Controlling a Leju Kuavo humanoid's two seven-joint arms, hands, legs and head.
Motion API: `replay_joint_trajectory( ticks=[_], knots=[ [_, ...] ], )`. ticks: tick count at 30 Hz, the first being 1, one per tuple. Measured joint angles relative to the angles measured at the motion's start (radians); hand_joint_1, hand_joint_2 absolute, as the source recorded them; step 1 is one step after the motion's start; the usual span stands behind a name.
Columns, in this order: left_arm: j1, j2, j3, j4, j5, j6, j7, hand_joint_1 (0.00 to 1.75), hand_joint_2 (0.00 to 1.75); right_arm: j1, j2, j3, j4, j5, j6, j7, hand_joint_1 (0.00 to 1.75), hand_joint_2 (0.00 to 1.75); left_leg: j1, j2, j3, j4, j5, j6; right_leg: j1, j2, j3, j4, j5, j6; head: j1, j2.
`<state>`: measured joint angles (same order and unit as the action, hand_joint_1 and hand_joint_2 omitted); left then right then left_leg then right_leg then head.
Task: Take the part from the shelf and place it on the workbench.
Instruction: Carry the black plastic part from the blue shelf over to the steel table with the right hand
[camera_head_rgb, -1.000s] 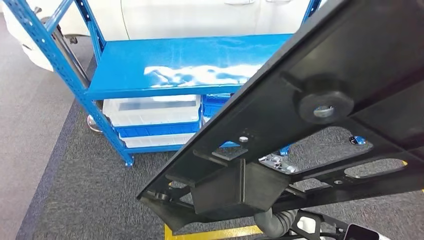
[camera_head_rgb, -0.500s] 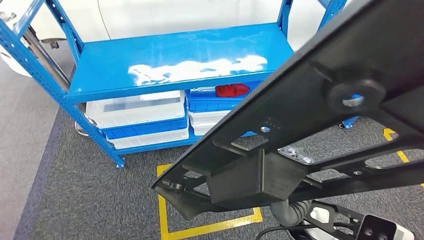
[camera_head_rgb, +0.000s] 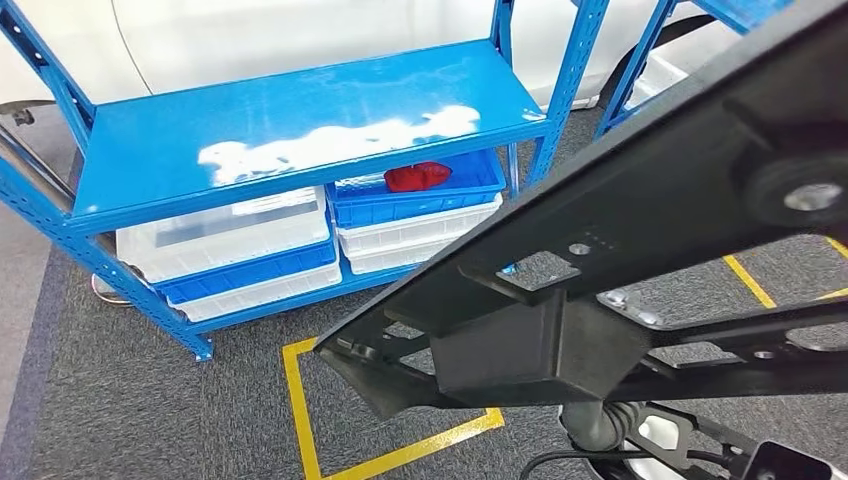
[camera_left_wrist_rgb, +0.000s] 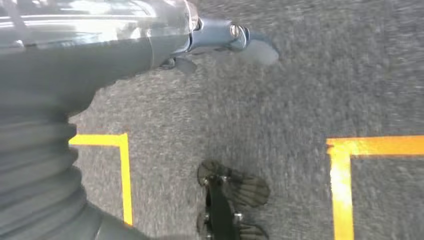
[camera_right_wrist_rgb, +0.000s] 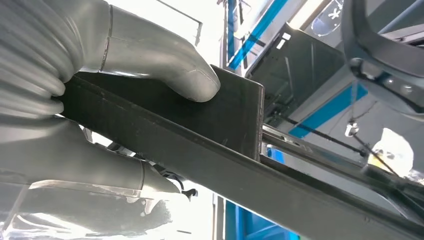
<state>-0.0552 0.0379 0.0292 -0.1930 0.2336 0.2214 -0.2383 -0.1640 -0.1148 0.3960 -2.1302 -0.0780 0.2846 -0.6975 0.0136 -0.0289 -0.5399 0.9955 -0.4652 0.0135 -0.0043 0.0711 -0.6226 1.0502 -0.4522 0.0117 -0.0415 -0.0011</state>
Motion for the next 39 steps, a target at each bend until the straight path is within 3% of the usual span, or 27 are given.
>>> replay_joint_trajectory(
  ticks=[3,4,5,6,7,9,11,13,15,17,19,20,21,22,23,25,27,29,31,33,35,36,37,39],
  knots=[
    [0.0,0.003,0.001,0.0,-0.006,-0.01,-0.005,0.0,1.75,-0.009,-0.004,-0.011,-0.004,-0.012,-0.004,0.0,1.75,1.75,0.0,0.034,-0.003,-0.004,0.005,0.01,-0.005,-0.051,-0.074,0.164,-0.089,0.013,0.0,0.0],
    [0.001,0.004,0.001,0.0,-0.007,-0.013,-0.005,0.0,1.75,-0.009,-0.005,-0.014,-0.004,-0.012,-0.008,0.0,1.75,1.75,-0.001,0.045,-0.004,-0.004,0.005,0.011,-0.008,-0.056,-0.096,0.214,-0.107,0.016,0.0,0.0],
    [0.001,0.006,0.001,0.0,-0.008,-0.016,-0.005,0.0,1.75,-0.008,-0.006,-0.018,-0.005,-0.011,-0.013,0.0,1.75,1.75,-0.001,0.056,-0.006,-0.003,0.004,0.01,-0.011,-0.06,-0.102,0.233,-0.106,0.019,0.0,0.0],
    [0.001,0.006,0.001,0.0,-0.008,-0.018,-0.004,0.0,1.75,-0.007,-0.008,-0.021,-0.008,-0.008,-0.021,0.0,1.75,1.75,-0.001,0.066,-0.006,-0.002,0.004,0.009,-0.013,-0.065,-0.089,0.214,-0.089,0.021,0.0,0.0],
    [0.0,0.006,0.001,0.0,-0.007,-0.022,-0.002,0.0,1.75,-0.005,-0.009,-0.023,-0.013,-0.003,-0.031,0.0,1.75,1.75,-0.001,0.076,-0.006,0.0,0.002,0.007,-0.015,-0.075,-0.058,0.16,-0.059,0.021,0.0,0.0],
    [-0.002,0.006,0.002,0.0,-0.006,-0.025,0.005,0.0,1.75,-0.001,-0.011,-0.024,-0.025,0.008,-0.051,0.0,1.75,1.75,-0.005,0.092,-0.004,0.004,-0.002,0.0,-0.01,-0.118,0.014,0.026,-0.013,0.014,0.0,0.0],
    [-0.002,0.006,0.005,0.0,-0.005,-0.023,0.016,0.0,1.75,0.004,-0.011,-0.022,-0.035,0.018,-0.064,0.0,1.75,1.75,-0.009,0.108,-0.003,0.006,-0.005,-0.01,-0.001,-0.138,0.041,-0.032,-0.004,0.002,0.0,0.0],
    [-0.003,0.006,0.009,0.0,-0.004,-0.015,0.028,0.0,1.75,0.01,-0.011,-0.018,-0.04,0.026,-0.072,0.0,1.75,1.75,-0.011,0.124,-0.001,0.006,-0.008,-0.021,0.001,-0.116,0.037,-0.035,0.001,-0.012,0.0,0.0],
    [-0.004,0.006,0.013,0.0,-0.005,-0.009,0.036,0.0,1.75,0.014,-0.011,-0.009,-0.043,0.032,-0.074,0.0,1.75,1.75,-0.007,0.103,-0.008,0.028,-0.029,-0.032,-0.003,-0.097,0.037,-0.043,0.008,-0.025,0.0,0.0],
    [-0.003,0.005,0.016,0.0,-0.006,-0.005,0.041,0.0,1.75,0.016,-0.01,-0.001,-0.045,0.036,-0.074,0.0,1.75,1.75,-0.003,0.061,-0.048,0.123,-0.089,-0.039,-0.006,-0.081,0.037,-0.048,0.013,-0.034,0.0,0.0],
    [0.001,0.005,0.018,0.0,-0.008,0.001,0.047,0.0,1.75,0.016,-0.009,0.004,-0.044,0.036,-0.072,0.0,1.75,1.75,-0.002,0.043,-0.107,0.255,-0.145,-0.043,-0.006,-0.06,0.034,-0.047,0.015,-0.037,0.0,0.0],
    [0.003,0.005,0.019,0.0,-0.009,0.004,0.051,0.0,1.75,0.016,-0.009,0.007,-0.042,0.033,-0.069,0.0,1.75,1.75,-0.002,0.041,-0.124,0.289,-0.15,-0.044,-0.006,-0.048,0.033,-0.046,0.015,-0.038,0.0,0.0],
    [0.004,0.005,0.019,0.0,-0.009,0.006,0.055,0.0,1.75,0.015,-0.009,0.009,-0.039,0.028,-0.067,0.0,1.75,1.75,-0.001,0.039,-0.123,0.285,-0.134,-0.045,-0.006,-0.035,0.033,-0.045,0.016,-0.037,0.0,0.0],
    [0.005,0.005,0.02,0.0,-0.009,0.008,0.059,0.0,1.75,0.013,-0.009,0.01,-0.035,0.021,-0.064,0.0,1.75,1.75,0.001,0.035,-0.103,0.242,-0.101,-0.044,-0.007,-0.023,0.033,-0.044,0.016,-0.035,0.0,0.0],
    [0.004,0.005,0.021,0.0,-0.01,0.01,0.063,0.0,1.75,0.01,-0.009,0.011,-0.03,0.013,-0.061,0.0,1.75,1.75,0.004,0.023,-0.072,0.173,-0.062,-0.043,-0.007,-0.012,0.033,-0.041,0.015,-0.033,0.0,0.0],
    [0.004,0.005,0.022,0.0,-0.013,0.012,0.069,0.0,1.75,-0.001,-0.009,0.012,-0.018,-0.002,-0.054,0.001,1.75,1.75,0.009,-0.021,-0.021,0.057,-0.019,-0.039,-0.006,0.011,0.026,-0.031,0.015,-0.022,0.0,0.0],
    [0.003,0.005,0.023,0.0,-0.016,0.013,0.075,0.0,1.75,-0.011,-0.009,0.014,-0.006,-0.015,-0.049,0.001,1.75,1.75,0.009,-0.041,-0.008,0.023,-0.017,-0.031,-0.007,0.031,0.016,-0.027,0.02,-0.007,0.0,0.0],
    [0.001,0.003,0.023,0.0,-0.019,0.012,0.079,0.0,1.75,-0.019,-0.012,0.016,0.007,-0.026,-0.05,0.001,1.75,1.75,0.009,-0.022,-0.008,0.019,-0.011,-0.019,-0.009,0.039,0.009,-0.026,0.024,0.006,0.0,0.0],
    [0.0,0.0,0.023,0.0,-0.023,0.005,0.082,0.0,1.75,-0.031,-0.02,0.017,0.018,-0.032,-0.058,0.001,1.75,1.75,0.01,0.002,-0.008,0.013,-0.004,-0.003,-0.008,-0.003,-0.015,0.021,-0.006,0.016,0.0,0.0],
    [0.003,-0.002,0.023,0.0,-0.029,-0.006,0.082,0.0,1.75,-0.043,-0.03,0.018,0.026,-0.033,-0.072,0.001,1.75,1.75,0.007,0.027,-0.011,0.01,-0.001,0.005,-0.008,-0.053,-0.072,0.142,-0.071,0.023,0.0,0.0],
    [0.007,-0.005,0.023,0.0,-0.035,-0.015,0.085,0.0,1.75,-0.047,-0.038,0.019,0.031,-0.03,-0.089,0.001,1.75,1.75,0.004,0.052,-0.014,0.011,-0.001,0.006,-0.01,-0.063,-0.119,0.248,-0.109,0.026,0.0,0.0],
    [0.008,-0.007,0.022,0.0,-0.039,-0.018,0.088,0.0,1.75,-0.047,-0.041,0.02,0.033,-0.026,-0.098,0.001,1.75,1.75,0.003,0.065,-0.014,0.012,-0.002,0.007,-0.009,-0.065,-0.118,0.253,-0.101,0.025,0.0,0.0],
    [0.008,-0.01,0.022,0.0,-0.043,-0.022,0.091,0.0,1.75,-0.047,-0.042,0.022,0.034,-0.02,-0.106,0.001,1.75,1.75,0.002,0.076,-0.014,0.012,-0.002,0.006,-0.009,-0.069,-0.096,0.216,-0.077,0.022,0.0,0.0],
    [0.005,-0.017,0.02,0.0,-0.048,-0.028,0.096,0.0,1.75,-0.048,-0.043,0.03,0.031,-0.002,-0.125,0.001,1.75,1.75,-0.002,0.096,-0.01,0.012,-0.004,0.004,-0.003,-0.102,-0.013,0.072,-0.021,0.01,0.0,0.0]
  ],
)
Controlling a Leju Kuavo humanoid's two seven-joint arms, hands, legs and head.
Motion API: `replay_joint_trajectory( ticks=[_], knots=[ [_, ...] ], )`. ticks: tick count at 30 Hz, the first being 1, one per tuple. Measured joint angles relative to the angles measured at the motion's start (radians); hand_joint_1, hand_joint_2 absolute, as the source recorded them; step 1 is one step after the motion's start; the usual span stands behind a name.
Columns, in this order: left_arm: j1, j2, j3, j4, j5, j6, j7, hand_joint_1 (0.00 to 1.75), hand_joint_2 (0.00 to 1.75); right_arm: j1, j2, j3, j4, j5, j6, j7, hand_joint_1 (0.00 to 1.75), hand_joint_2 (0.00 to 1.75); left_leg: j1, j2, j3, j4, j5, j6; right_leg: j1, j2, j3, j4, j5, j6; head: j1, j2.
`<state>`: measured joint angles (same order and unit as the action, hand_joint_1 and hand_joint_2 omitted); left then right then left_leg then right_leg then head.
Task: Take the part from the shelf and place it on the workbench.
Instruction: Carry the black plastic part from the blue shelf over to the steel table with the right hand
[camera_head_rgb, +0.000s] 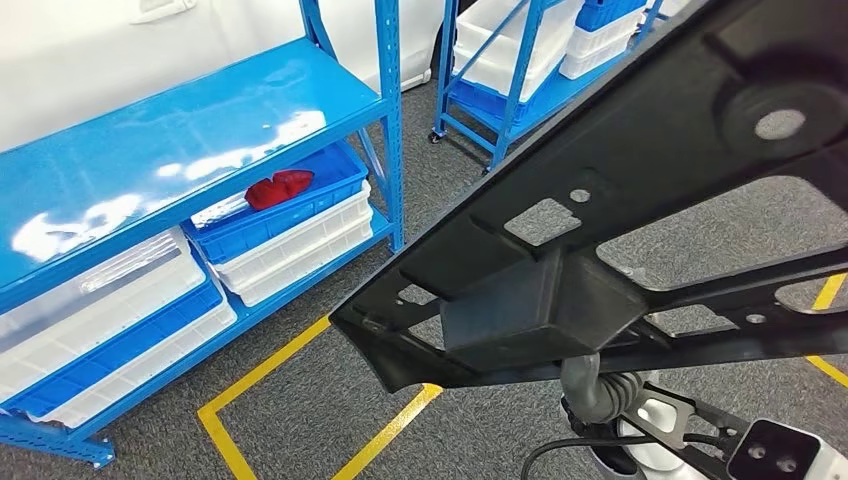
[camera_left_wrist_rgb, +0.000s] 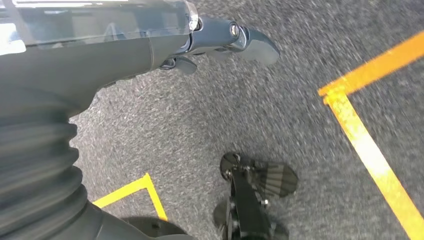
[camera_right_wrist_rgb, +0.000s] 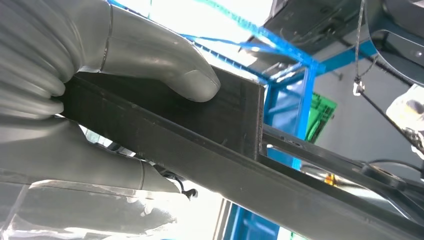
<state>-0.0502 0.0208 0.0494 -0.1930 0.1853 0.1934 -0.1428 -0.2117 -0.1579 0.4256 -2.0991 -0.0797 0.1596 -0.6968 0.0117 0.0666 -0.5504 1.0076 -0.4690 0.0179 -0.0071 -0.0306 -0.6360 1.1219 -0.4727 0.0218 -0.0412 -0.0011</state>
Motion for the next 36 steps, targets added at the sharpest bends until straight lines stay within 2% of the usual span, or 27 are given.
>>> replay_joint_trajectory(
  ticks=[2,3,5,6,7,8,10,11,12,13,14,16,17,18,20,21,22,24,26,27,28,29,30,32,33,34,36],
  knots=[
    [-0.002,-0.005,-0.001,0.0,-0.003,-0.005,0.002,0.0,1.75,-0.004,0.0,0.016,-0.006,0.021,-0.019,0.0,1.75,1.75,-0.005,0.016,0.003,0.0,-0.003,-0.007,0.011,-0.031,0.049,-0.095,0.02,-0.016,0.0,0.0],
    [-0.002,-0.007,-0.001,0.0,-0.004,-0.008,0.001,0.0,1.75,-0.006,0.0,0.024,-0.009,0.029,-0.027,0.0,1.75,1.75,-0.007,0.025,0.004,-0.001,-0.004,-0.012,0.015,-0.033,0.051,-0.106,0.017,-0.022,0.0,0.0],
    [-0.003,-0.008,-0.001,0.0,-0.005,-0.017,-0.002,0.0,1.75,-0.011,0.0,0.038,-0.013,0.036,-0.039,-0.001,1.75,1.75,-0.008,0.041,0.008,-0.003,-0.007,-0.024,0.014,-0.011,0.049,-0.11,0.022,-0.034,0.0,0.0],
    [-0.004,-0.008,-0.001,0.0,-0.004,-0.021,-0.005,0.0,1.75,-0.014,0.0,0.042,-0.014,0.037,-0.043,-0.001,1.75,1.75,-0.008,0.034,0.008,0.003,-0.015,-0.029,0.011,-0.001,0.05,-0.114,0.025,-0.039,0.0,0.0],
    [-0.005,-0.008,-0.001,0.0,-0.002,-0.025,-0.009,0.0,1.75,-0.019,0.0,0.046,-0.015,0.035,-0.047,-0.001,1.75,1.75,-0.007,0.017,-0.001,0.027,-0.034,-0.033,0.008,0.009,0.051,-0.119,0.029,-0.044,0.0,0.0],
    [-0.005,-0.008,-0.001,0.0,0.0,-0.03,-0.015,0.0,1.75,-0.025,0.0,0.05,-0.015,0.031,-0.05,-0.001,1.75,1.75,-0.005,-0.008,-0.021,0.074,-0.064,-0.037,0.004,0.018,0.051,-0.121,0.033,-0.049,0.0,0.0],
    [-0.003,-0.008,-0.001,0.0,0.003,-0.037,-0.026,0.0,1.75,-0.035,-0.001,0.056,-0.015,0.018,-0.055,-0.001,1.75,1.75,-0.003,-0.047,-0.083,0.213,-0.131,-0.041,0.005,0.04,0.048,-0.121,0.035,-0.053,0.0,0.0],
    [0.0,-0.008,-0.001,0.0,0.003,-0.04,-0.03,0.0,1.75,-0.037,-0.002,0.059,-0.015,0.013,-0.056,-0.001,1.75,1.75,-0.002,-0.053,-0.109,0.268,-0.148,-0.042,0.005,0.053,0.047,-0.12,0.036,-0.054,0.0,0.0],
    [0.003,-0.008,-0.001,0.0,0.002,-0.042,-0.033,0.0,1.75,-0.038,-0.002,0.061,-0.015,0.011,-0.058,-0.001,1.75,1.75,-0.002,-0.056,-0.121,0.288,-0.144,-0.043,0.005,0.067,0.047,-0.119,0.036,-0.054,0.0,0.0],
    [0.004,-0.008,-0.001,0.0,0.001,-0.043,-0.036,0.0,1.75,-0.038,-0.002,0.063,-0.016,0.01,-0.061,-0.001,1.75,1.75,-0.002,-0.058,-0.113,0.267,-0.118,-0.042,0.005,0.08,0.048,-0.117,0.035,-0.053,0.0,0.0],
    [0.005,-0.007,-0.001,0.0,0.0,-0.042,-0.039,0.0,1.75,-0.038,-0.002,0.066,-0.017,0.01,-0.064,-0.001,1.75,1.75,0.0,-0.065,-0.087,0.206,-0.078,-0.041,0.004,0.094,0.049,-0.115,0.034,-0.052,0.0,0.0],
    [0.006,-0.005,0.0,0.0,0.001,-0.038,-0.046,0.0,1.75,-0.039,-0.002,0.071,-0.02,0.012,-0.069,-0.001,1.75,1.75,0.003,-0.108,-0.027,0.068,-0.016,-0.035,0.004,0.118,0.048,-0.109,0.032,-0.045,0.0,0.0],
    [0.006,-0.004,0.001,0.0,0.002,-0.035,-0.049,0.0,1.75,-0.039,-0.001,0.074,-0.022,0.012,-0.069,-0.001,1.75,1.75,0.004,-0.128,-0.01,0.025,-0.003,-0.032,0.003,0.128,0.044,-0.106,0.032,-0.04,0.0,0.0],
    [0.007,-0.003,0.003,0.0,0.004,-0.034,-0.051,0.0,1.75,-0.04,0.0,0.076,-0.024,0.013,-0.068,-0.001,1.75,1.75,0.004,-0.139,-0.003,0.008,-0.002,-0.028,0.001,0.139,0.038,-0.104,0.034,-0.034,0.0,0.0],
    [0.005,-0.003,0.004,0.0,0.007,-0.033,-0.054,0.0,1.75,-0.04,0.002,0.08,-0.027,0.015,-0.066,0.0,1.75,1.75,0.004,-0.124,-0.001,0.002,0.0,-0.019,-0.002,0.158,0.031,-0.104,0.038,-0.02,0.0,0.0],
    [0.004,-0.002,0.005,0.0,0.009,-0.033,-0.055,0.0,1.75,-0.039,0.002,0.081,-0.029,0.017,-0.066,-0.001,1.75,1.75,0.005,-0.112,0.0,-0.002,0.003,-0.013,-0.001,0.149,0.027,-0.098,0.034,-0.015,0.0,0.0],
    [0.003,-0.002,0.005,0.0,0.011,-0.033,-0.057,0.0,1.75,-0.04,0.003,0.083,-0.031,0.02,-0.066,-0.001,1.75,1.75,0.006,-0.1,0.002,-0.006,0.006,-0.006,0.0,0.127,0.016,-0.078,0.02,-0.009,0.0,0.0],
    [0.004,-0.002,0.009,0.0,0.014,-0.032,-0.06,0.0,1.75,-0.043,0.009,0.086,-0.034,0.031,-0.064,-0.001,1.75,1.75,0.006,-0.075,0.003,-0.01,0.007,0.003,0.001,0.067,-0.034,0.027,-0.037,0.0,0.0,0.0],
    [0.007,-0.002,0.014,0.0,0.013,-0.031,-0.059,0.0,1.75,-0.043,0.017,0.089,-0.035,0.043,-0.065,-0.001,1.75,1.75,0.004,-0.049,0.002,-0.01,0.005,0.005,-0.005,0.043,-0.101,0.163,-0.093,0.007,0.0,0.0],
    [0.008,-0.002,0.016,0.0,0.009,-0.03,-0.056,0.0,1.75,-0.041,0.02,0.09,-0.036,0.048,-0.069,-0.001,1.75,1.75,0.004,-0.036,0.003,-0.01,0.004,0.005,-0.007,0.04,-0.118,0.195,-0.097,0.01,0.0,0.0],
    [0.008,-0.003,0.016,0.0,0.004,-0.03,-0.052,0.0,1.75,-0.037,0.022,0.091,-0.038,0.054,-0.075,-0.001,1.75,1.75,0.004,-0.023,0.004,-0.01,0.003,0.004,-0.009,0.036,-0.113,0.187,-0.081,0.011,0.0,0.0],
    [0.007,-0.004,0.016,0.0,-0.003,-0.031,-0.047,0.0,1.75,-0.034,0.024,0.092,-0.041,0.06,-0.082,-0.001,1.75,1.75,0.004,-0.012,0.006,-0.01,0.001,0.002,-0.01,0.029,-0.085,0.135,-0.05,0.01,0.0,0.0],
    [0.006,-0.006,0.016,0.0,-0.008,-0.032,-0.043,0.0,1.75,-0.032,0.025,0.093,-0.046,0.067,-0.09,-0.001,1.75,1.75,0.004,-0.002,0.009,-0.01,-0.001,-0.001,-0.008,0.013,-0.042,0.056,-0.014,0.007,0.0,0.0],
    [0.004,-0.007,0.016,0.0,-0.014,-0.033,-0.037,0.0,1.75,-0.03,0.03,0.095,-0.054,0.078,-0.103,-0.001,1.75,1.75,-0.001,0.015,0.015,-0.009,-0.008,-0.011,0.002,-0.025,0.026,-0.073,0.025,-0.006,0.0,0.0],
    [0.004,-0.007,0.016,0.0,-0.016,-0.033,-0.035,0.0,1.75,-0.029,0.031,0.095,-0.058,0.081,-0.107,-0.001,1.75,1.75,-0.003,0.024,0.018,-0.009,-0.011,-0.017,0.007,-0.035,0.039,-0.101,0.028,-0.013,0.0,0.0],
    [0.004,-0.007,0.016,0.0,-0.017,-0.032,-0.033,0.0,1.75,-0.027,0.033,0.096,-0.06,0.083,-0.11,-0.001,1.75,1.75,-0.005,0.033,0.02,-0.009,-0.013,-0.023,0.011,-0.031,0.04,-0.106,0.024,-0.02,0.0,0.0],
    [0.001,-0.007,0.016,0.0,-0.02,-0.033,-0.032,0.0,1.75,-0.02,0.035,0.097,-0.064,0.085,-0.113,-0.001,1.75,1.75,-0.003,0.045,0.026,-0.009,-0.019,-0.034,0.009,-0.006,0.039,-0.11,0.027,-0.031,0.0,0.0]
  ],
)
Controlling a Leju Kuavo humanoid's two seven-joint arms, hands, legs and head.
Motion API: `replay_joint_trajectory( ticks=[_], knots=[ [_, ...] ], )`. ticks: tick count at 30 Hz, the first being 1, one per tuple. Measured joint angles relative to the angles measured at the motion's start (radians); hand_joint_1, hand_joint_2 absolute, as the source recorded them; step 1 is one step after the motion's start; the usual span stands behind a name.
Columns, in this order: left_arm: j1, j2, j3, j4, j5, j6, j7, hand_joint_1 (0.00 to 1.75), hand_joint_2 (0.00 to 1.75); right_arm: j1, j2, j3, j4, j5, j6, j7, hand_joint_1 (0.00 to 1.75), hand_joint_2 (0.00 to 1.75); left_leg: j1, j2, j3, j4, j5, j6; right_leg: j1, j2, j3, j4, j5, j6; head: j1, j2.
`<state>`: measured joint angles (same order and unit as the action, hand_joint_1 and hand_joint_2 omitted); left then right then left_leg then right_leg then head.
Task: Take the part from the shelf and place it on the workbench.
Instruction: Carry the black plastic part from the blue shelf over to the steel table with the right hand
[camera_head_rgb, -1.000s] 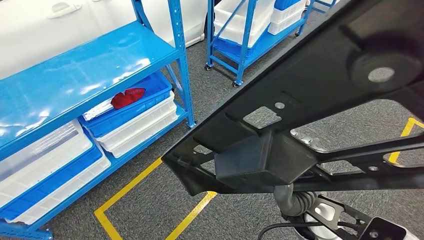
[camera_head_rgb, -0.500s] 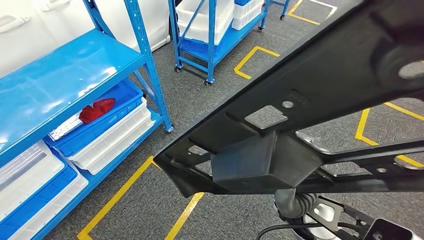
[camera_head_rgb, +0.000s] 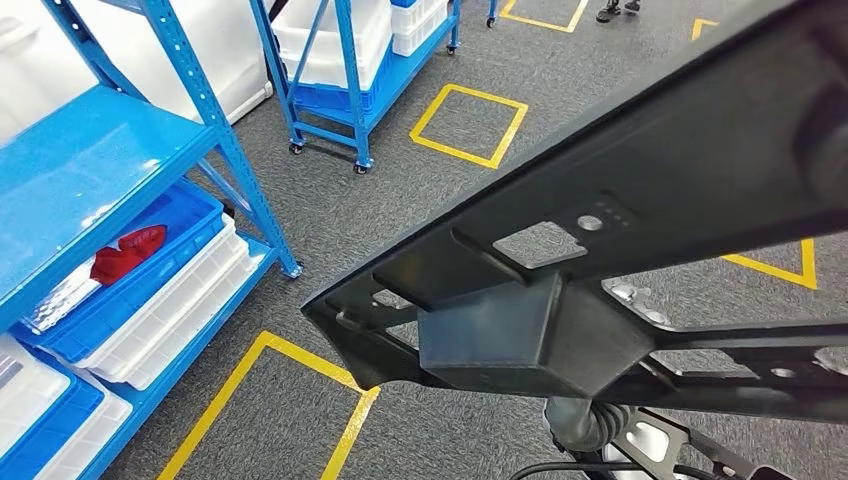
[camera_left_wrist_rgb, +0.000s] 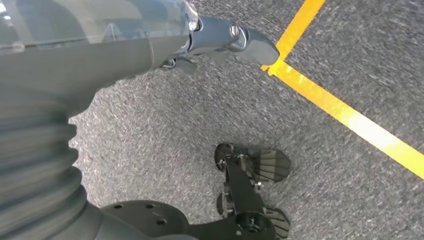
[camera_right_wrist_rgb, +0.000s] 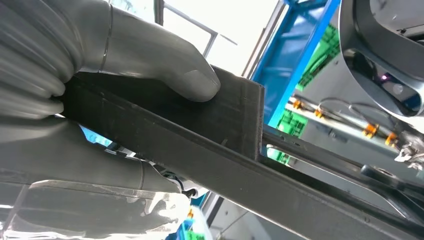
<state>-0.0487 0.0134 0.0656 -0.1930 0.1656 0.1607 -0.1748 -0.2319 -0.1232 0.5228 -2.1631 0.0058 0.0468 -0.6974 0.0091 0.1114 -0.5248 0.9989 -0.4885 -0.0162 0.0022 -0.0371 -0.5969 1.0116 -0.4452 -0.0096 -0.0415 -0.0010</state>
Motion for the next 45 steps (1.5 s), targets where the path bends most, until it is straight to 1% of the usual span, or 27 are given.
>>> replay_joint_trajectory(
  ticks=[2,4,5,6,7,9,11,13,15,17,19,21,22,23,24,26,28,30,32,35,36,37,38,39,41,43,45],
  knots=[
    [-0.003,0.0,0.0,0.0,-0.003,-0.002,-0.002,0.0,1.75,0.005,0.002,0.001,-0.008,0.005,-0.004,0.0,1.75,1.75,0.004,-0.033,-0.016,0.046,-0.036,-0.008,-0.006,0.02,0.004,-0.007,0.005,-0.012,0.0,0.0],
    [-0.001,-0.001,-0.001,0.0,-0.007,-0.006,-0.008,0.0,1.75,0.01,0.005,0.001,-0.015,0.012,-0.008,0.0,1.75,1.75,0.007,-0.082,-0.072,0.168,-0.102,-0.012,-0.007,0.04,0.005,-0.01,0.006,-0.02,0.0,0.0],
    [0.0,-0.001,-0.001,0.0,-0.009,-0.007,-0.01,0.0,1.75,0.015,0.006,0.001,-0.018,0.015,-0.01,0.0,1.75,1.75,0.008,-0.094,-0.105,0.236,-0.128,-0.013,-0.006,0.052,0.005,-0.009,0.006,-0.022,0.0,0.0],
    [0.003,-0.001,-0.001,0.0,-0.011,-0.008,-0.011,0.0,1.75,0.022,0.006,0.001,-0.021,0.016,-0.01,0.0,1.75,1.75,0.007,-0.099,-0.129,0.28,-0.136,-0.014,-0.004,0.066,0.006,-0.008,0.005,-0.022,0.0,0.0],
    [0.005,-0.001,-0.002,0.0,-0.013,-0.01,-0.011,0.0,1.75,0.028,0.006,0.001,-0.023,0.017,-0.011,0.0,1.75,1.75,0.007,-0.102,-0.137,0.288,-0.123,-0.013,-0.004,0.08,0.006,-0.007,0.005,-0.023,0.0,0.0],
    [0.006,-0.001,-0.004,0.0,-0.018,-0.015,-0.011,0.0,1.75,0.038,0.006,0.001,-0.027,0.018,-0.012,0.0,1.75,1.75,0.008,-0.115,-0.104,0.194,-0.048,-0.009,-0.003,0.11,0.009,-0.003,0.003,-0.02,0.0,0.0],
    [0.006,0.0,-0.005,0.0,-0.02,-0.019,-0.01,0.0,1.75,0.044,0.006,0.001,-0.03,0.023,-0.011,0.0,1.75,1.75,0.009,-0.154,-0.055,0.069,0.009,-0.002,-0.003,0.134,0.007,0.004,0.0,-0.013,0.0,0.0],
    [0.001,-0.001,-0.006,0.001,-0.012,-0.014,-0.006,0.0,1.75,0.051,0.008,0.001,-0.029,0.021,0.002,0.0,1.75,1.75,0.007,-0.175,-0.035,0.021,0.016,0.006,-0.005,0.154,0.0,0.006,0.001,0.0,0.0,0.0],
    [-0.007,-0.003,-0.005,0.001,-0.001,-0.005,0.001,0.0,1.75,0.058,0.01,0.001,-0.028,0.009,0.024,0.001,1.75,1.75,0.008,-0.157,-0.03,0.013,0.019,0.016,-0.007,0.167,-0.004,0.004,0.005,0.013,0.0,0.0],
    [-0.009,-0.007,-0.003,0.001,0.006,0.001,0.005,0.0,1.75,0.06,0.012,0.001,-0.027,-0.001,0.039,0.0,1.75,1.75,0.01,-0.136,-0.025,0.003,0.025,0.029,-0.004,0.13,-0.019,0.038,-0.017,0.023,0.0,0.0],
    [-0.006,-0.008,0.0,0.001,0.014,0.007,0.008,0.0,1.75,0.06,0.013,0.0,-0.023,-0.007,0.054,0.0,1.75,1.75,0.007,-0.112,-0.024,0.0,0.025,0.038,-0.006,0.073,-0.073,0.149,-0.075,0.03,0.0,0.0],
    [-0.001,-0.008,0.007,0.001,0.025,0.016,0.014,0.0,1.75,0.062,0.015,-0.004,-0.016,-0.015,0.081,0.0,1.75,1.75,0.002,-0.086,-0.024,0.001,0.023,0.042,-0.011,0.052,-0.131,0.266,-0.116,0.036,0.0,0.0],
    [0.0,-0.009,0.012,0.001,0.031,0.022,0.017,0.0,1.75,0.064,0.015,-0.008,-0.012,-0.02,0.096,0.0,1.75,1.75,0.001,-0.073,-0.023,0.001,0.022,0.042,-0.013,0.047,-0.14,0.281,-0.113,0.038,0.0,0.0],
    [0.0,-0.009,0.016,0.001,0.036,0.027,0.02,0.0,1.75,0.068,0.016,-0.013,-0.008,-0.024,0.111,0.0,1.75,1.75,0.0,-0.062,-0.023,0.002,0.021,0.041,-0.015,0.043,-0.127,0.255,-0.091,0.038,0.0,0.0],
    [0.0,-0.009,0.021,0.001,0.039,0.032,0.022,0.0,1.75,0.072,0.017,-0.02,-0.006,-0.028,0.126,0.0,1.75,1.75,0.0,-0.051,-0.021,0.002,0.019,0.04,-0.015,0.032,-0.094,0.194,-0.059,0.036,0.0,0.0],
    [0.0,-0.01,0.03,0.001,0.045,0.039,0.024,0.0,1.75,0.08,0.022,-0.034,0.0,-0.032,0.154,0.0,1.75,1.75,-0.003,-0.033,-0.015,0.003,0.014,0.034,-0.008,-0.011,-0.021,0.054,-0.012,0.026,0.0,0.0],
    [0.003,-0.011,0.039,0.001,0.049,0.044,0.025,0.0,1.75,0.086,0.031,-0.048,0.009,-0.035,0.175,0.0,1.75,1.75,-0.005,-0.016,-0.011,0.002,0.01,0.024,0.002,-0.031,0.005,-0.002,-0.004,0.013,0.0,0.0],
    [0.004,-0.011,0.044,0.001,0.05,0.047,0.025,0.0,1.75,0.097,0.038,-0.062,0.02,-0.037,0.189,0.0,1.75,1.75,-0.005,0.002,-0.008,0.0,0.007,0.013,0.003,-0.007,0.004,-0.006,0.001,0.003,0.0,0.0],
    [0.003,-0.012,0.05,0.001,0.047,0.048,0.023,0.0,1.75,0.11,0.044,-0.073,0.03,-0.037,0.199,0.0,1.75,1.75,-0.003,-0.02,-0.014,0.026,-0.016,0.005,-0.004,0.014,0.008,-0.018,0.009,-0.007,0.0,0.0],
    [0.007,-0.013,0.058,0.001,0.042,0.045,0.021,0.0,1.75,0.116,0.056,-0.079,0.052,-0.032,0.21,0.0,1.75,1.75,0.002,-0.087,-0.09,0.2,-0.108,-0.002,-0.008,0.046,0.009,-0.023,0.015,-0.016,0.0,0.0],
    [0.009,-0.013,0.059,0.001,0.04,0.041,0.02,0.0,1.75,0.115,0.061,-0.08,0.064,-0.029,0.212,0.0,1.75,1.75,0.003,-0.095,-0.119,0.259,-0.127,-0.004,-0.008,0.059,0.008,-0.022,0.015,-0.017,0.0,0.0],
    [0.011,-0.013,0.059,0.001,0.037,0.035,0.019,0.0,1.75,0.111,0.065,-0.08,0.077,-0.027,0.213,0.001,1.75,1.75,0.003,-0.099,-0.135,0.288,-0.128,-0.006,-0.008,0.074,0.007,-0.02,0.015,-0.018,0.0,0.0],
    [0.011,-0.013,0.059,0.001,0.033,0.028,0.018,0.0,1.75,0.104,0.07,-0.08,0.092,-0.026,0.214,0.001,1.75,1.75,0.005,-0.102,-0.133,0.276,-0.108,-0.008,-0.009,0.088,0.006,-0.017,0.015,-0.016,0.0,0.0],
    [0.012,-0.013,0.059,0.001,0.029,0.021,0.017,0.0,1.75,0.094,0.076,-0.08,0.106,-0.026,0.213,0.001,1.75,1.75,0.007,-0.107,-0.113,0.227,-0.072,-0.009,-0.01,0.103,0.006,-0.013,0.014,-0.014,0.0,0.0],
    [0.01,-0.013,0.059,0.001,0.021,0.013,0.019,0.0,1.75,0.068,0.086,-0.081,0.131,-0.027,0.21,0.001,1.75,1.75,0.016,-0.148,-0.058,0.094,-0.01,-0.012,-0.011,0.128,0.001,0.0,0.009,-0.004,0.0,0.0],
    [0.007,-0.013,0.058,0.001,0.015,0.012,0.026,0.0,1.75,0.046,0.095,-0.083,0.154,-0.027,0.207,0.002,1.75,1.75,0.02,-0.181,-0.032,0.031,0.007,-0.006,-0.011,0.15,-0.01,0.011,0.008,0.011,0.0,0.0],
    [0.002,-0.013,0.058,0.001,0.014,0.013,0.036,0.0,1.75,0.033,0.099,-0.084,0.172,-0.028,0.206,0.002,1.75,1.75,0.015,-0.168,-0.032,0.028,0.009,0.009,-0.015,0.169,-0.019,0.011,0.014,0.025,0.0,0.0]
  ],
)
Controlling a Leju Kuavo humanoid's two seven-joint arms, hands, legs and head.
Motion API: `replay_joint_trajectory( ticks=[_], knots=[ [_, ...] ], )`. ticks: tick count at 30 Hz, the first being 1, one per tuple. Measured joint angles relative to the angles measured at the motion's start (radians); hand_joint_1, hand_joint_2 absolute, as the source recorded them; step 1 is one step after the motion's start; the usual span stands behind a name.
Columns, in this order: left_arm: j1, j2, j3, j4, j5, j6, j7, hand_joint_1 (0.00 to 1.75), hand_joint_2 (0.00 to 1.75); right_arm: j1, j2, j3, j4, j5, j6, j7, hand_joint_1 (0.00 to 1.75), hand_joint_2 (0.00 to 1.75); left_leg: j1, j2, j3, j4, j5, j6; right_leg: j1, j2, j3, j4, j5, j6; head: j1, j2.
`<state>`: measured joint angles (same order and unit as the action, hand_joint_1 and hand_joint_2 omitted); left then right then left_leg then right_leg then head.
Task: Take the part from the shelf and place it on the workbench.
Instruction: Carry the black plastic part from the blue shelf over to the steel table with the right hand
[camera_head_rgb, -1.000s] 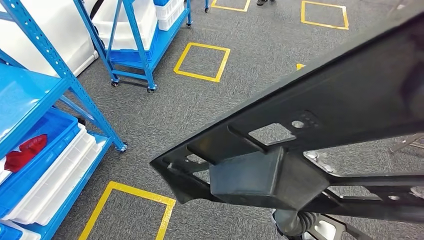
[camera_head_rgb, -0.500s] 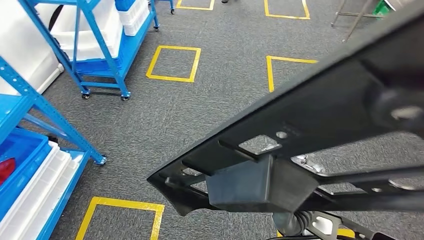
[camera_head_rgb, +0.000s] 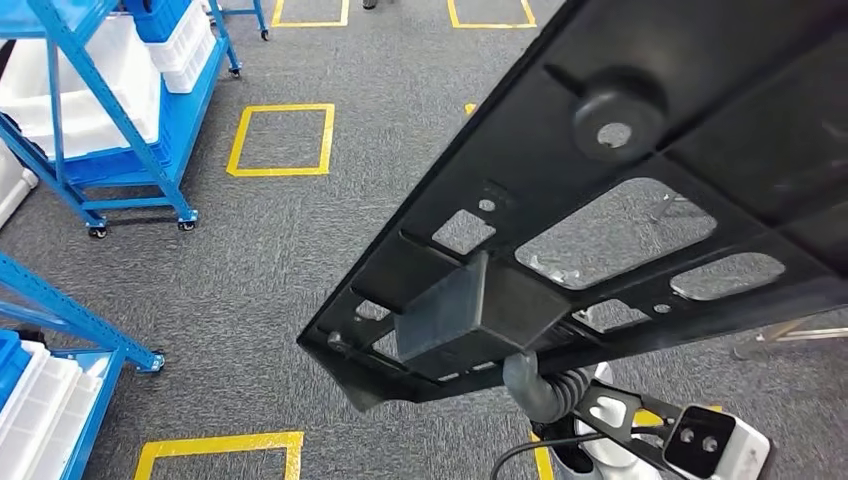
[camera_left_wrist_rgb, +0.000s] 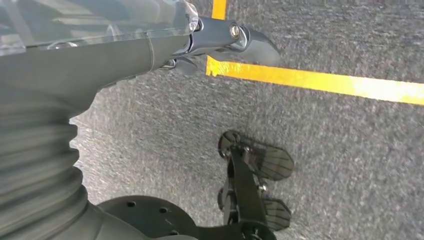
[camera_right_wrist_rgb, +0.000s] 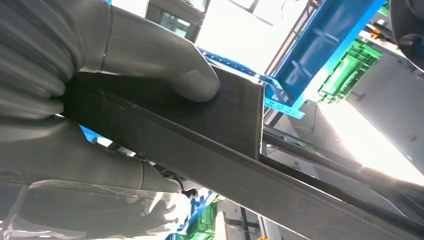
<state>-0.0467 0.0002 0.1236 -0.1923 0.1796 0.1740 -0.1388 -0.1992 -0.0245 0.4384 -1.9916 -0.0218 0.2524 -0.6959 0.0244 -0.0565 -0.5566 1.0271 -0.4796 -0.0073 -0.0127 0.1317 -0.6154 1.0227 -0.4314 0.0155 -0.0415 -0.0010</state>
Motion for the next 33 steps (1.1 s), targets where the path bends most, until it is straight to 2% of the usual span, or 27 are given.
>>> replay_joint_trajectory(
  ticks=[1,3,4,5,6,7,8,9,10,11,13,14,16,18,20,21,22,23,24,25,26,27,28,29,31,32,33],
  knots=[
    [-0.002,0.0,0.0,0.0,0.002,0.001,0.005,0.0,1.75,-0.003,0.001,-0.001,0.008,-0.001,-0.001,0.0,1.75,1.75,-0.001,0.011,0.0,-0.003,0.003,0.008,-0.001,-0.006,-0.004,0.004,-0.002,0.005,0.0,0.0],
    [-0.003,0.001,0.0,0.0,0.004,0.003,0.013,0.0,1.75,-0.011,0.002,-0.002,0.023,-0.004,-0.001,0.0,1.75,1.75,-0.002,0.035,0.001,-0.011,0.01,0.022,0.001,-0.052,-0.033,0.059,-0.034,0.012,0.0,0.0],
    [-0.002,0.002,0.001,0.0,0.005,0.004,0.014,0.0,1.75,-0.014,0.003,-0.003,0.03,-0.006,-0.001,0.0,1.75,1.75,-0.005,0.048,0.001,-0.013,0.011,0.027,0.001,-0.085,-0.06,0.115,-0.064,0.014,0.0,0.0],
    [0.0,0.003,0.001,0.0,0.005,0.004,0.014,0.0,1.75,-0.016,0.005,-0.003,0.035,-0.009,0.001,0.0,1.75,1.75,-0.008,0.06,0.0,-0.013,0.01,0.03,0.001,-0.107,-0.092,0.182,-0.095,0.016,0.0,0.0],
    [0.002,0.003,0.002,0.0,0.005,0.004,0.014,0.0,1.75,-0.016,0.006,-0.003,0.039,-0.011,0.004,0.0,1.75,1.75,-0.011,0.072,0.0,-0.013,0.01,0.032,0.0,-0.117,-0.121,0.241,-0.117,0.017,0.0,0.0],
    [0.003,0.003,0.002,0.0,0.006,0.004,0.014,0.0,1.75,-0.016,0.007,-0.003,0.043,-0.014,0.008,0.0,1.75,1.75,-0.014,0.085,0.0,-0.013,0.009,0.033,0.0,-0.122,-0.137,0.275,-0.124,0.016,0.0,0.0],
    [0.003,0.003,0.003,0.0,0.006,0.004,0.014,0.0,1.75,-0.015,0.007,-0.003,0.046,-0.015,0.013,0.0,1.75,1.75,-0.016,0.098,0.0,-0.013,0.007,0.034,0.0,-0.124,-0.135,0.273,-0.113,0.013,0.0,0.0],
    [0.003,0.003,0.004,0.0,0.006,0.003,0.014,0.0,1.75,-0.016,0.008,-0.003,0.049,-0.017,0.017,0.0,1.75,1.75,-0.018,0.11,0.002,-0.013,0.006,0.034,0.002,-0.13,-0.112,0.231,-0.087,0.009,0.0,0.0],
    [0.001,0.002,0.004,0.0,0.005,0.003,0.013,0.0,1.75,-0.019,0.009,-0.003,0.051,-0.018,0.02,-0.001,1.75,1.75,-0.02,0.12,0.004,-0.013,0.004,0.033,0.006,-0.145,-0.074,0.162,-0.055,0.002,0.0,0.0],
    [0.0,0.001,0.004,0.0,0.004,0.002,0.012,0.0,1.75,-0.025,0.01,-0.003,0.053,-0.019,0.022,-0.001,1.75,1.75,-0.023,0.13,0.006,-0.013,0.002,0.03,0.014,-0.171,-0.036,0.092,-0.033,-0.008,0.0,0.0],
    [-0.001,0.0,0.005,0.0,0.002,0.0,0.011,0.0,1.75,-0.042,0.014,-0.003,0.058,-0.023,0.02,-0.001,1.75,1.75,-0.027,0.148,0.01,-0.012,-0.003,0.023,0.028,-0.206,0.007,0.008,-0.015,-0.022,0.0,0.0],
    [-0.001,0.0,0.005,0.0,0.0,0.0,0.01,0.0,1.75,-0.05,0.016,-0.003,0.061,-0.026,0.018,-0.001,1.75,1.75,-0.028,0.159,0.012,-0.013,-0.005,0.019,0.033,-0.208,0.008,-0.001,-0.017,-0.026,0.0,0.0],
    [-0.005,-0.001,0.005,0.0,-0.004,0.0,0.01,0.0,1.75,-0.056,0.017,-0.005,0.066,-0.032,0.013,-0.001,1.75,1.75,-0.028,0.172,0.017,-0.014,-0.009,0.01,0.029,-0.182,0.01,-0.01,-0.01,-0.032,0.0,0.0],
    [-0.008,-0.002,0.004,0.0,-0.01,0.003,0.012,0.0,1.75,-0.061,0.018,-0.006,0.068,-0.04,0.006,-0.001,1.75,1.75,-0.025,0.133,0.005,0.023,-0.036,0.002,0.02,-0.159,0.018,-0.025,-0.002,-0.04,0.0,0.0],
    [-0.006,-0.003,0.004,0.0,-0.016,0.005,0.017,0.0,1.75,-0.066,0.019,-0.008,0.069,-0.049,-0.002,-0.002,1.75,1.75,-0.021,0.083,-0.047,0.135,-0.094,-0.004,0.016,-0.136,0.022,-0.03,0.001,-0.044,0.0,0.0],
    [-0.005,-0.003,0.004,0.0,-0.016,0.007,0.019,0.0,1.75,-0.066,0.02,-0.008,0.069,-0.054,-0.004,-0.002,1.75,1.75,-0.02,0.074,-0.081,0.202,-0.12,-0.007,0.016,-0.123,0.021,-0.029,0.001,-0.045,0.0,0.0],
    [-0.003,-0.003,0.004,0.0,-0.016,0.008,0.021,0.0,1.75,-0.064,0.02,-0.009,0.069,-0.057,-0.004,-0.002,1.75,1.75,-0.019,0.07,-0.107,0.248,-0.13,-0.009,0.015,-0.109,0.021,-0.028,0.001,-0.046,0.0,0.0],
    [-0.001,-0.003,0.005,0.0,-0.016,0.009,0.022,0.0,1.75,-0.061,0.02,-0.009,0.069,-0.061,-0.004,-0.002,1.75,1.75,-0.017,0.068,-0.117,0.261,-0.121,-0.011,0.015,-0.094,0.022,-0.027,0.001,-0.045,0.0,0.0],
    [0.001,-0.003,0.005,0.0,-0.015,0.009,0.022,0.0,1.75,-0.059,0.02,-0.009,0.069,-0.063,-0.002,-0.002,1.75,1.75,-0.015,0.065,-0.109,0.233,-0.093,-0.013,0.013,-0.078,0.022,-0.024,0.0,-0.043,0.0,0.0],
    [0.002,-0.003,0.005,0.0,-0.015,0.009,0.02,0.0,1.75,-0.056,0.02,-0.01,0.068,-0.065,0.001,-0.002,1.75,1.75,-0.01,0.054,-0.084,0.172,-0.052,-0.016,0.011,-0.063,0.022,-0.02,-0.002,-0.04,0.0,0.0],
    [0.003,-0.003,0.006,0.0,-0.014,0.007,0.018,0.0,1.75,-0.054,0.02,-0.01,0.066,-0.065,0.006,-0.002,1.75,1.75,-0.005,0.03,-0.056,0.106,-0.021,-0.019,0.01,-0.05,0.02,-0.014,-0.005,-0.034,0.0,0.0],
    [0.004,-0.003,0.006,0.0,-0.013,0.005,0.013,0.0,1.75,-0.05,0.02,-0.011,0.063,-0.064,0.013,-0.002,1.75,1.75,-0.001,0.008,-0.033,0.051,-0.001,-0.019,0.01,-0.037,0.015,-0.006,-0.008,-0.029,0.0,0.0],
    [0.005,-0.003,0.007,0.0,-0.013,0.003,0.009,0.0,1.75,-0.045,0.02,-0.012,0.058,-0.061,0.02,-0.002,1.75,1.75,0.002,-0.01,-0.019,0.018,0.007,-0.017,0.009,-0.026,0.01,0.0,-0.01,-0.022,0.0,0.0],
    [0.005,-0.003,0.008,0.0,-0.012,0.002,0.005,0.0,1.75,-0.039,0.02,-0.014,0.052,-0.057,0.028,-0.002,1.75,1.75,0.001,-0.017,-0.015,0.008,0.003,-0.012,0.008,-0.016,0.005,0.003,-0.009,-0.016,0.0,0.0],
    [0.003,-0.004,0.009,0.0,-0.011,0.001,0.0,0.0,1.75,-0.026,0.02,-0.016,0.04,-0.049,0.042,-0.002,1.75,1.75,-0.003,0.003,-0.013,0.003,0.006,0.003,0.004,-0.003,-0.001,0.004,-0.007,-0.003,0.0,0.0],
    [0.002,-0.004,0.01,0.0,-0.011,0.001,-0.002,0.0,1.75,-0.02,0.02,-0.018,0.033,-0.046,0.047,-0.002,1.75,1.75,-0.004,0.014,-0.011,0.0,0.008,0.011,0.004,-0.016,-0.006,0.012,-0.012,0.001,0.0,0.0],
    [0.003,-0.005,0.012,0.0,-0.01,0.001,-0.003,0.0,1.75,-0.017,0.02,-0.019,0.027,-0.045,0.051,-0.002,1.75,1.75,-0.004,0.025,-0.009,-0.003,0.01,0.018,0.005,-0.041,-0.017,0.037,-0.028,0.006,0.0,0.0]
  ],
)
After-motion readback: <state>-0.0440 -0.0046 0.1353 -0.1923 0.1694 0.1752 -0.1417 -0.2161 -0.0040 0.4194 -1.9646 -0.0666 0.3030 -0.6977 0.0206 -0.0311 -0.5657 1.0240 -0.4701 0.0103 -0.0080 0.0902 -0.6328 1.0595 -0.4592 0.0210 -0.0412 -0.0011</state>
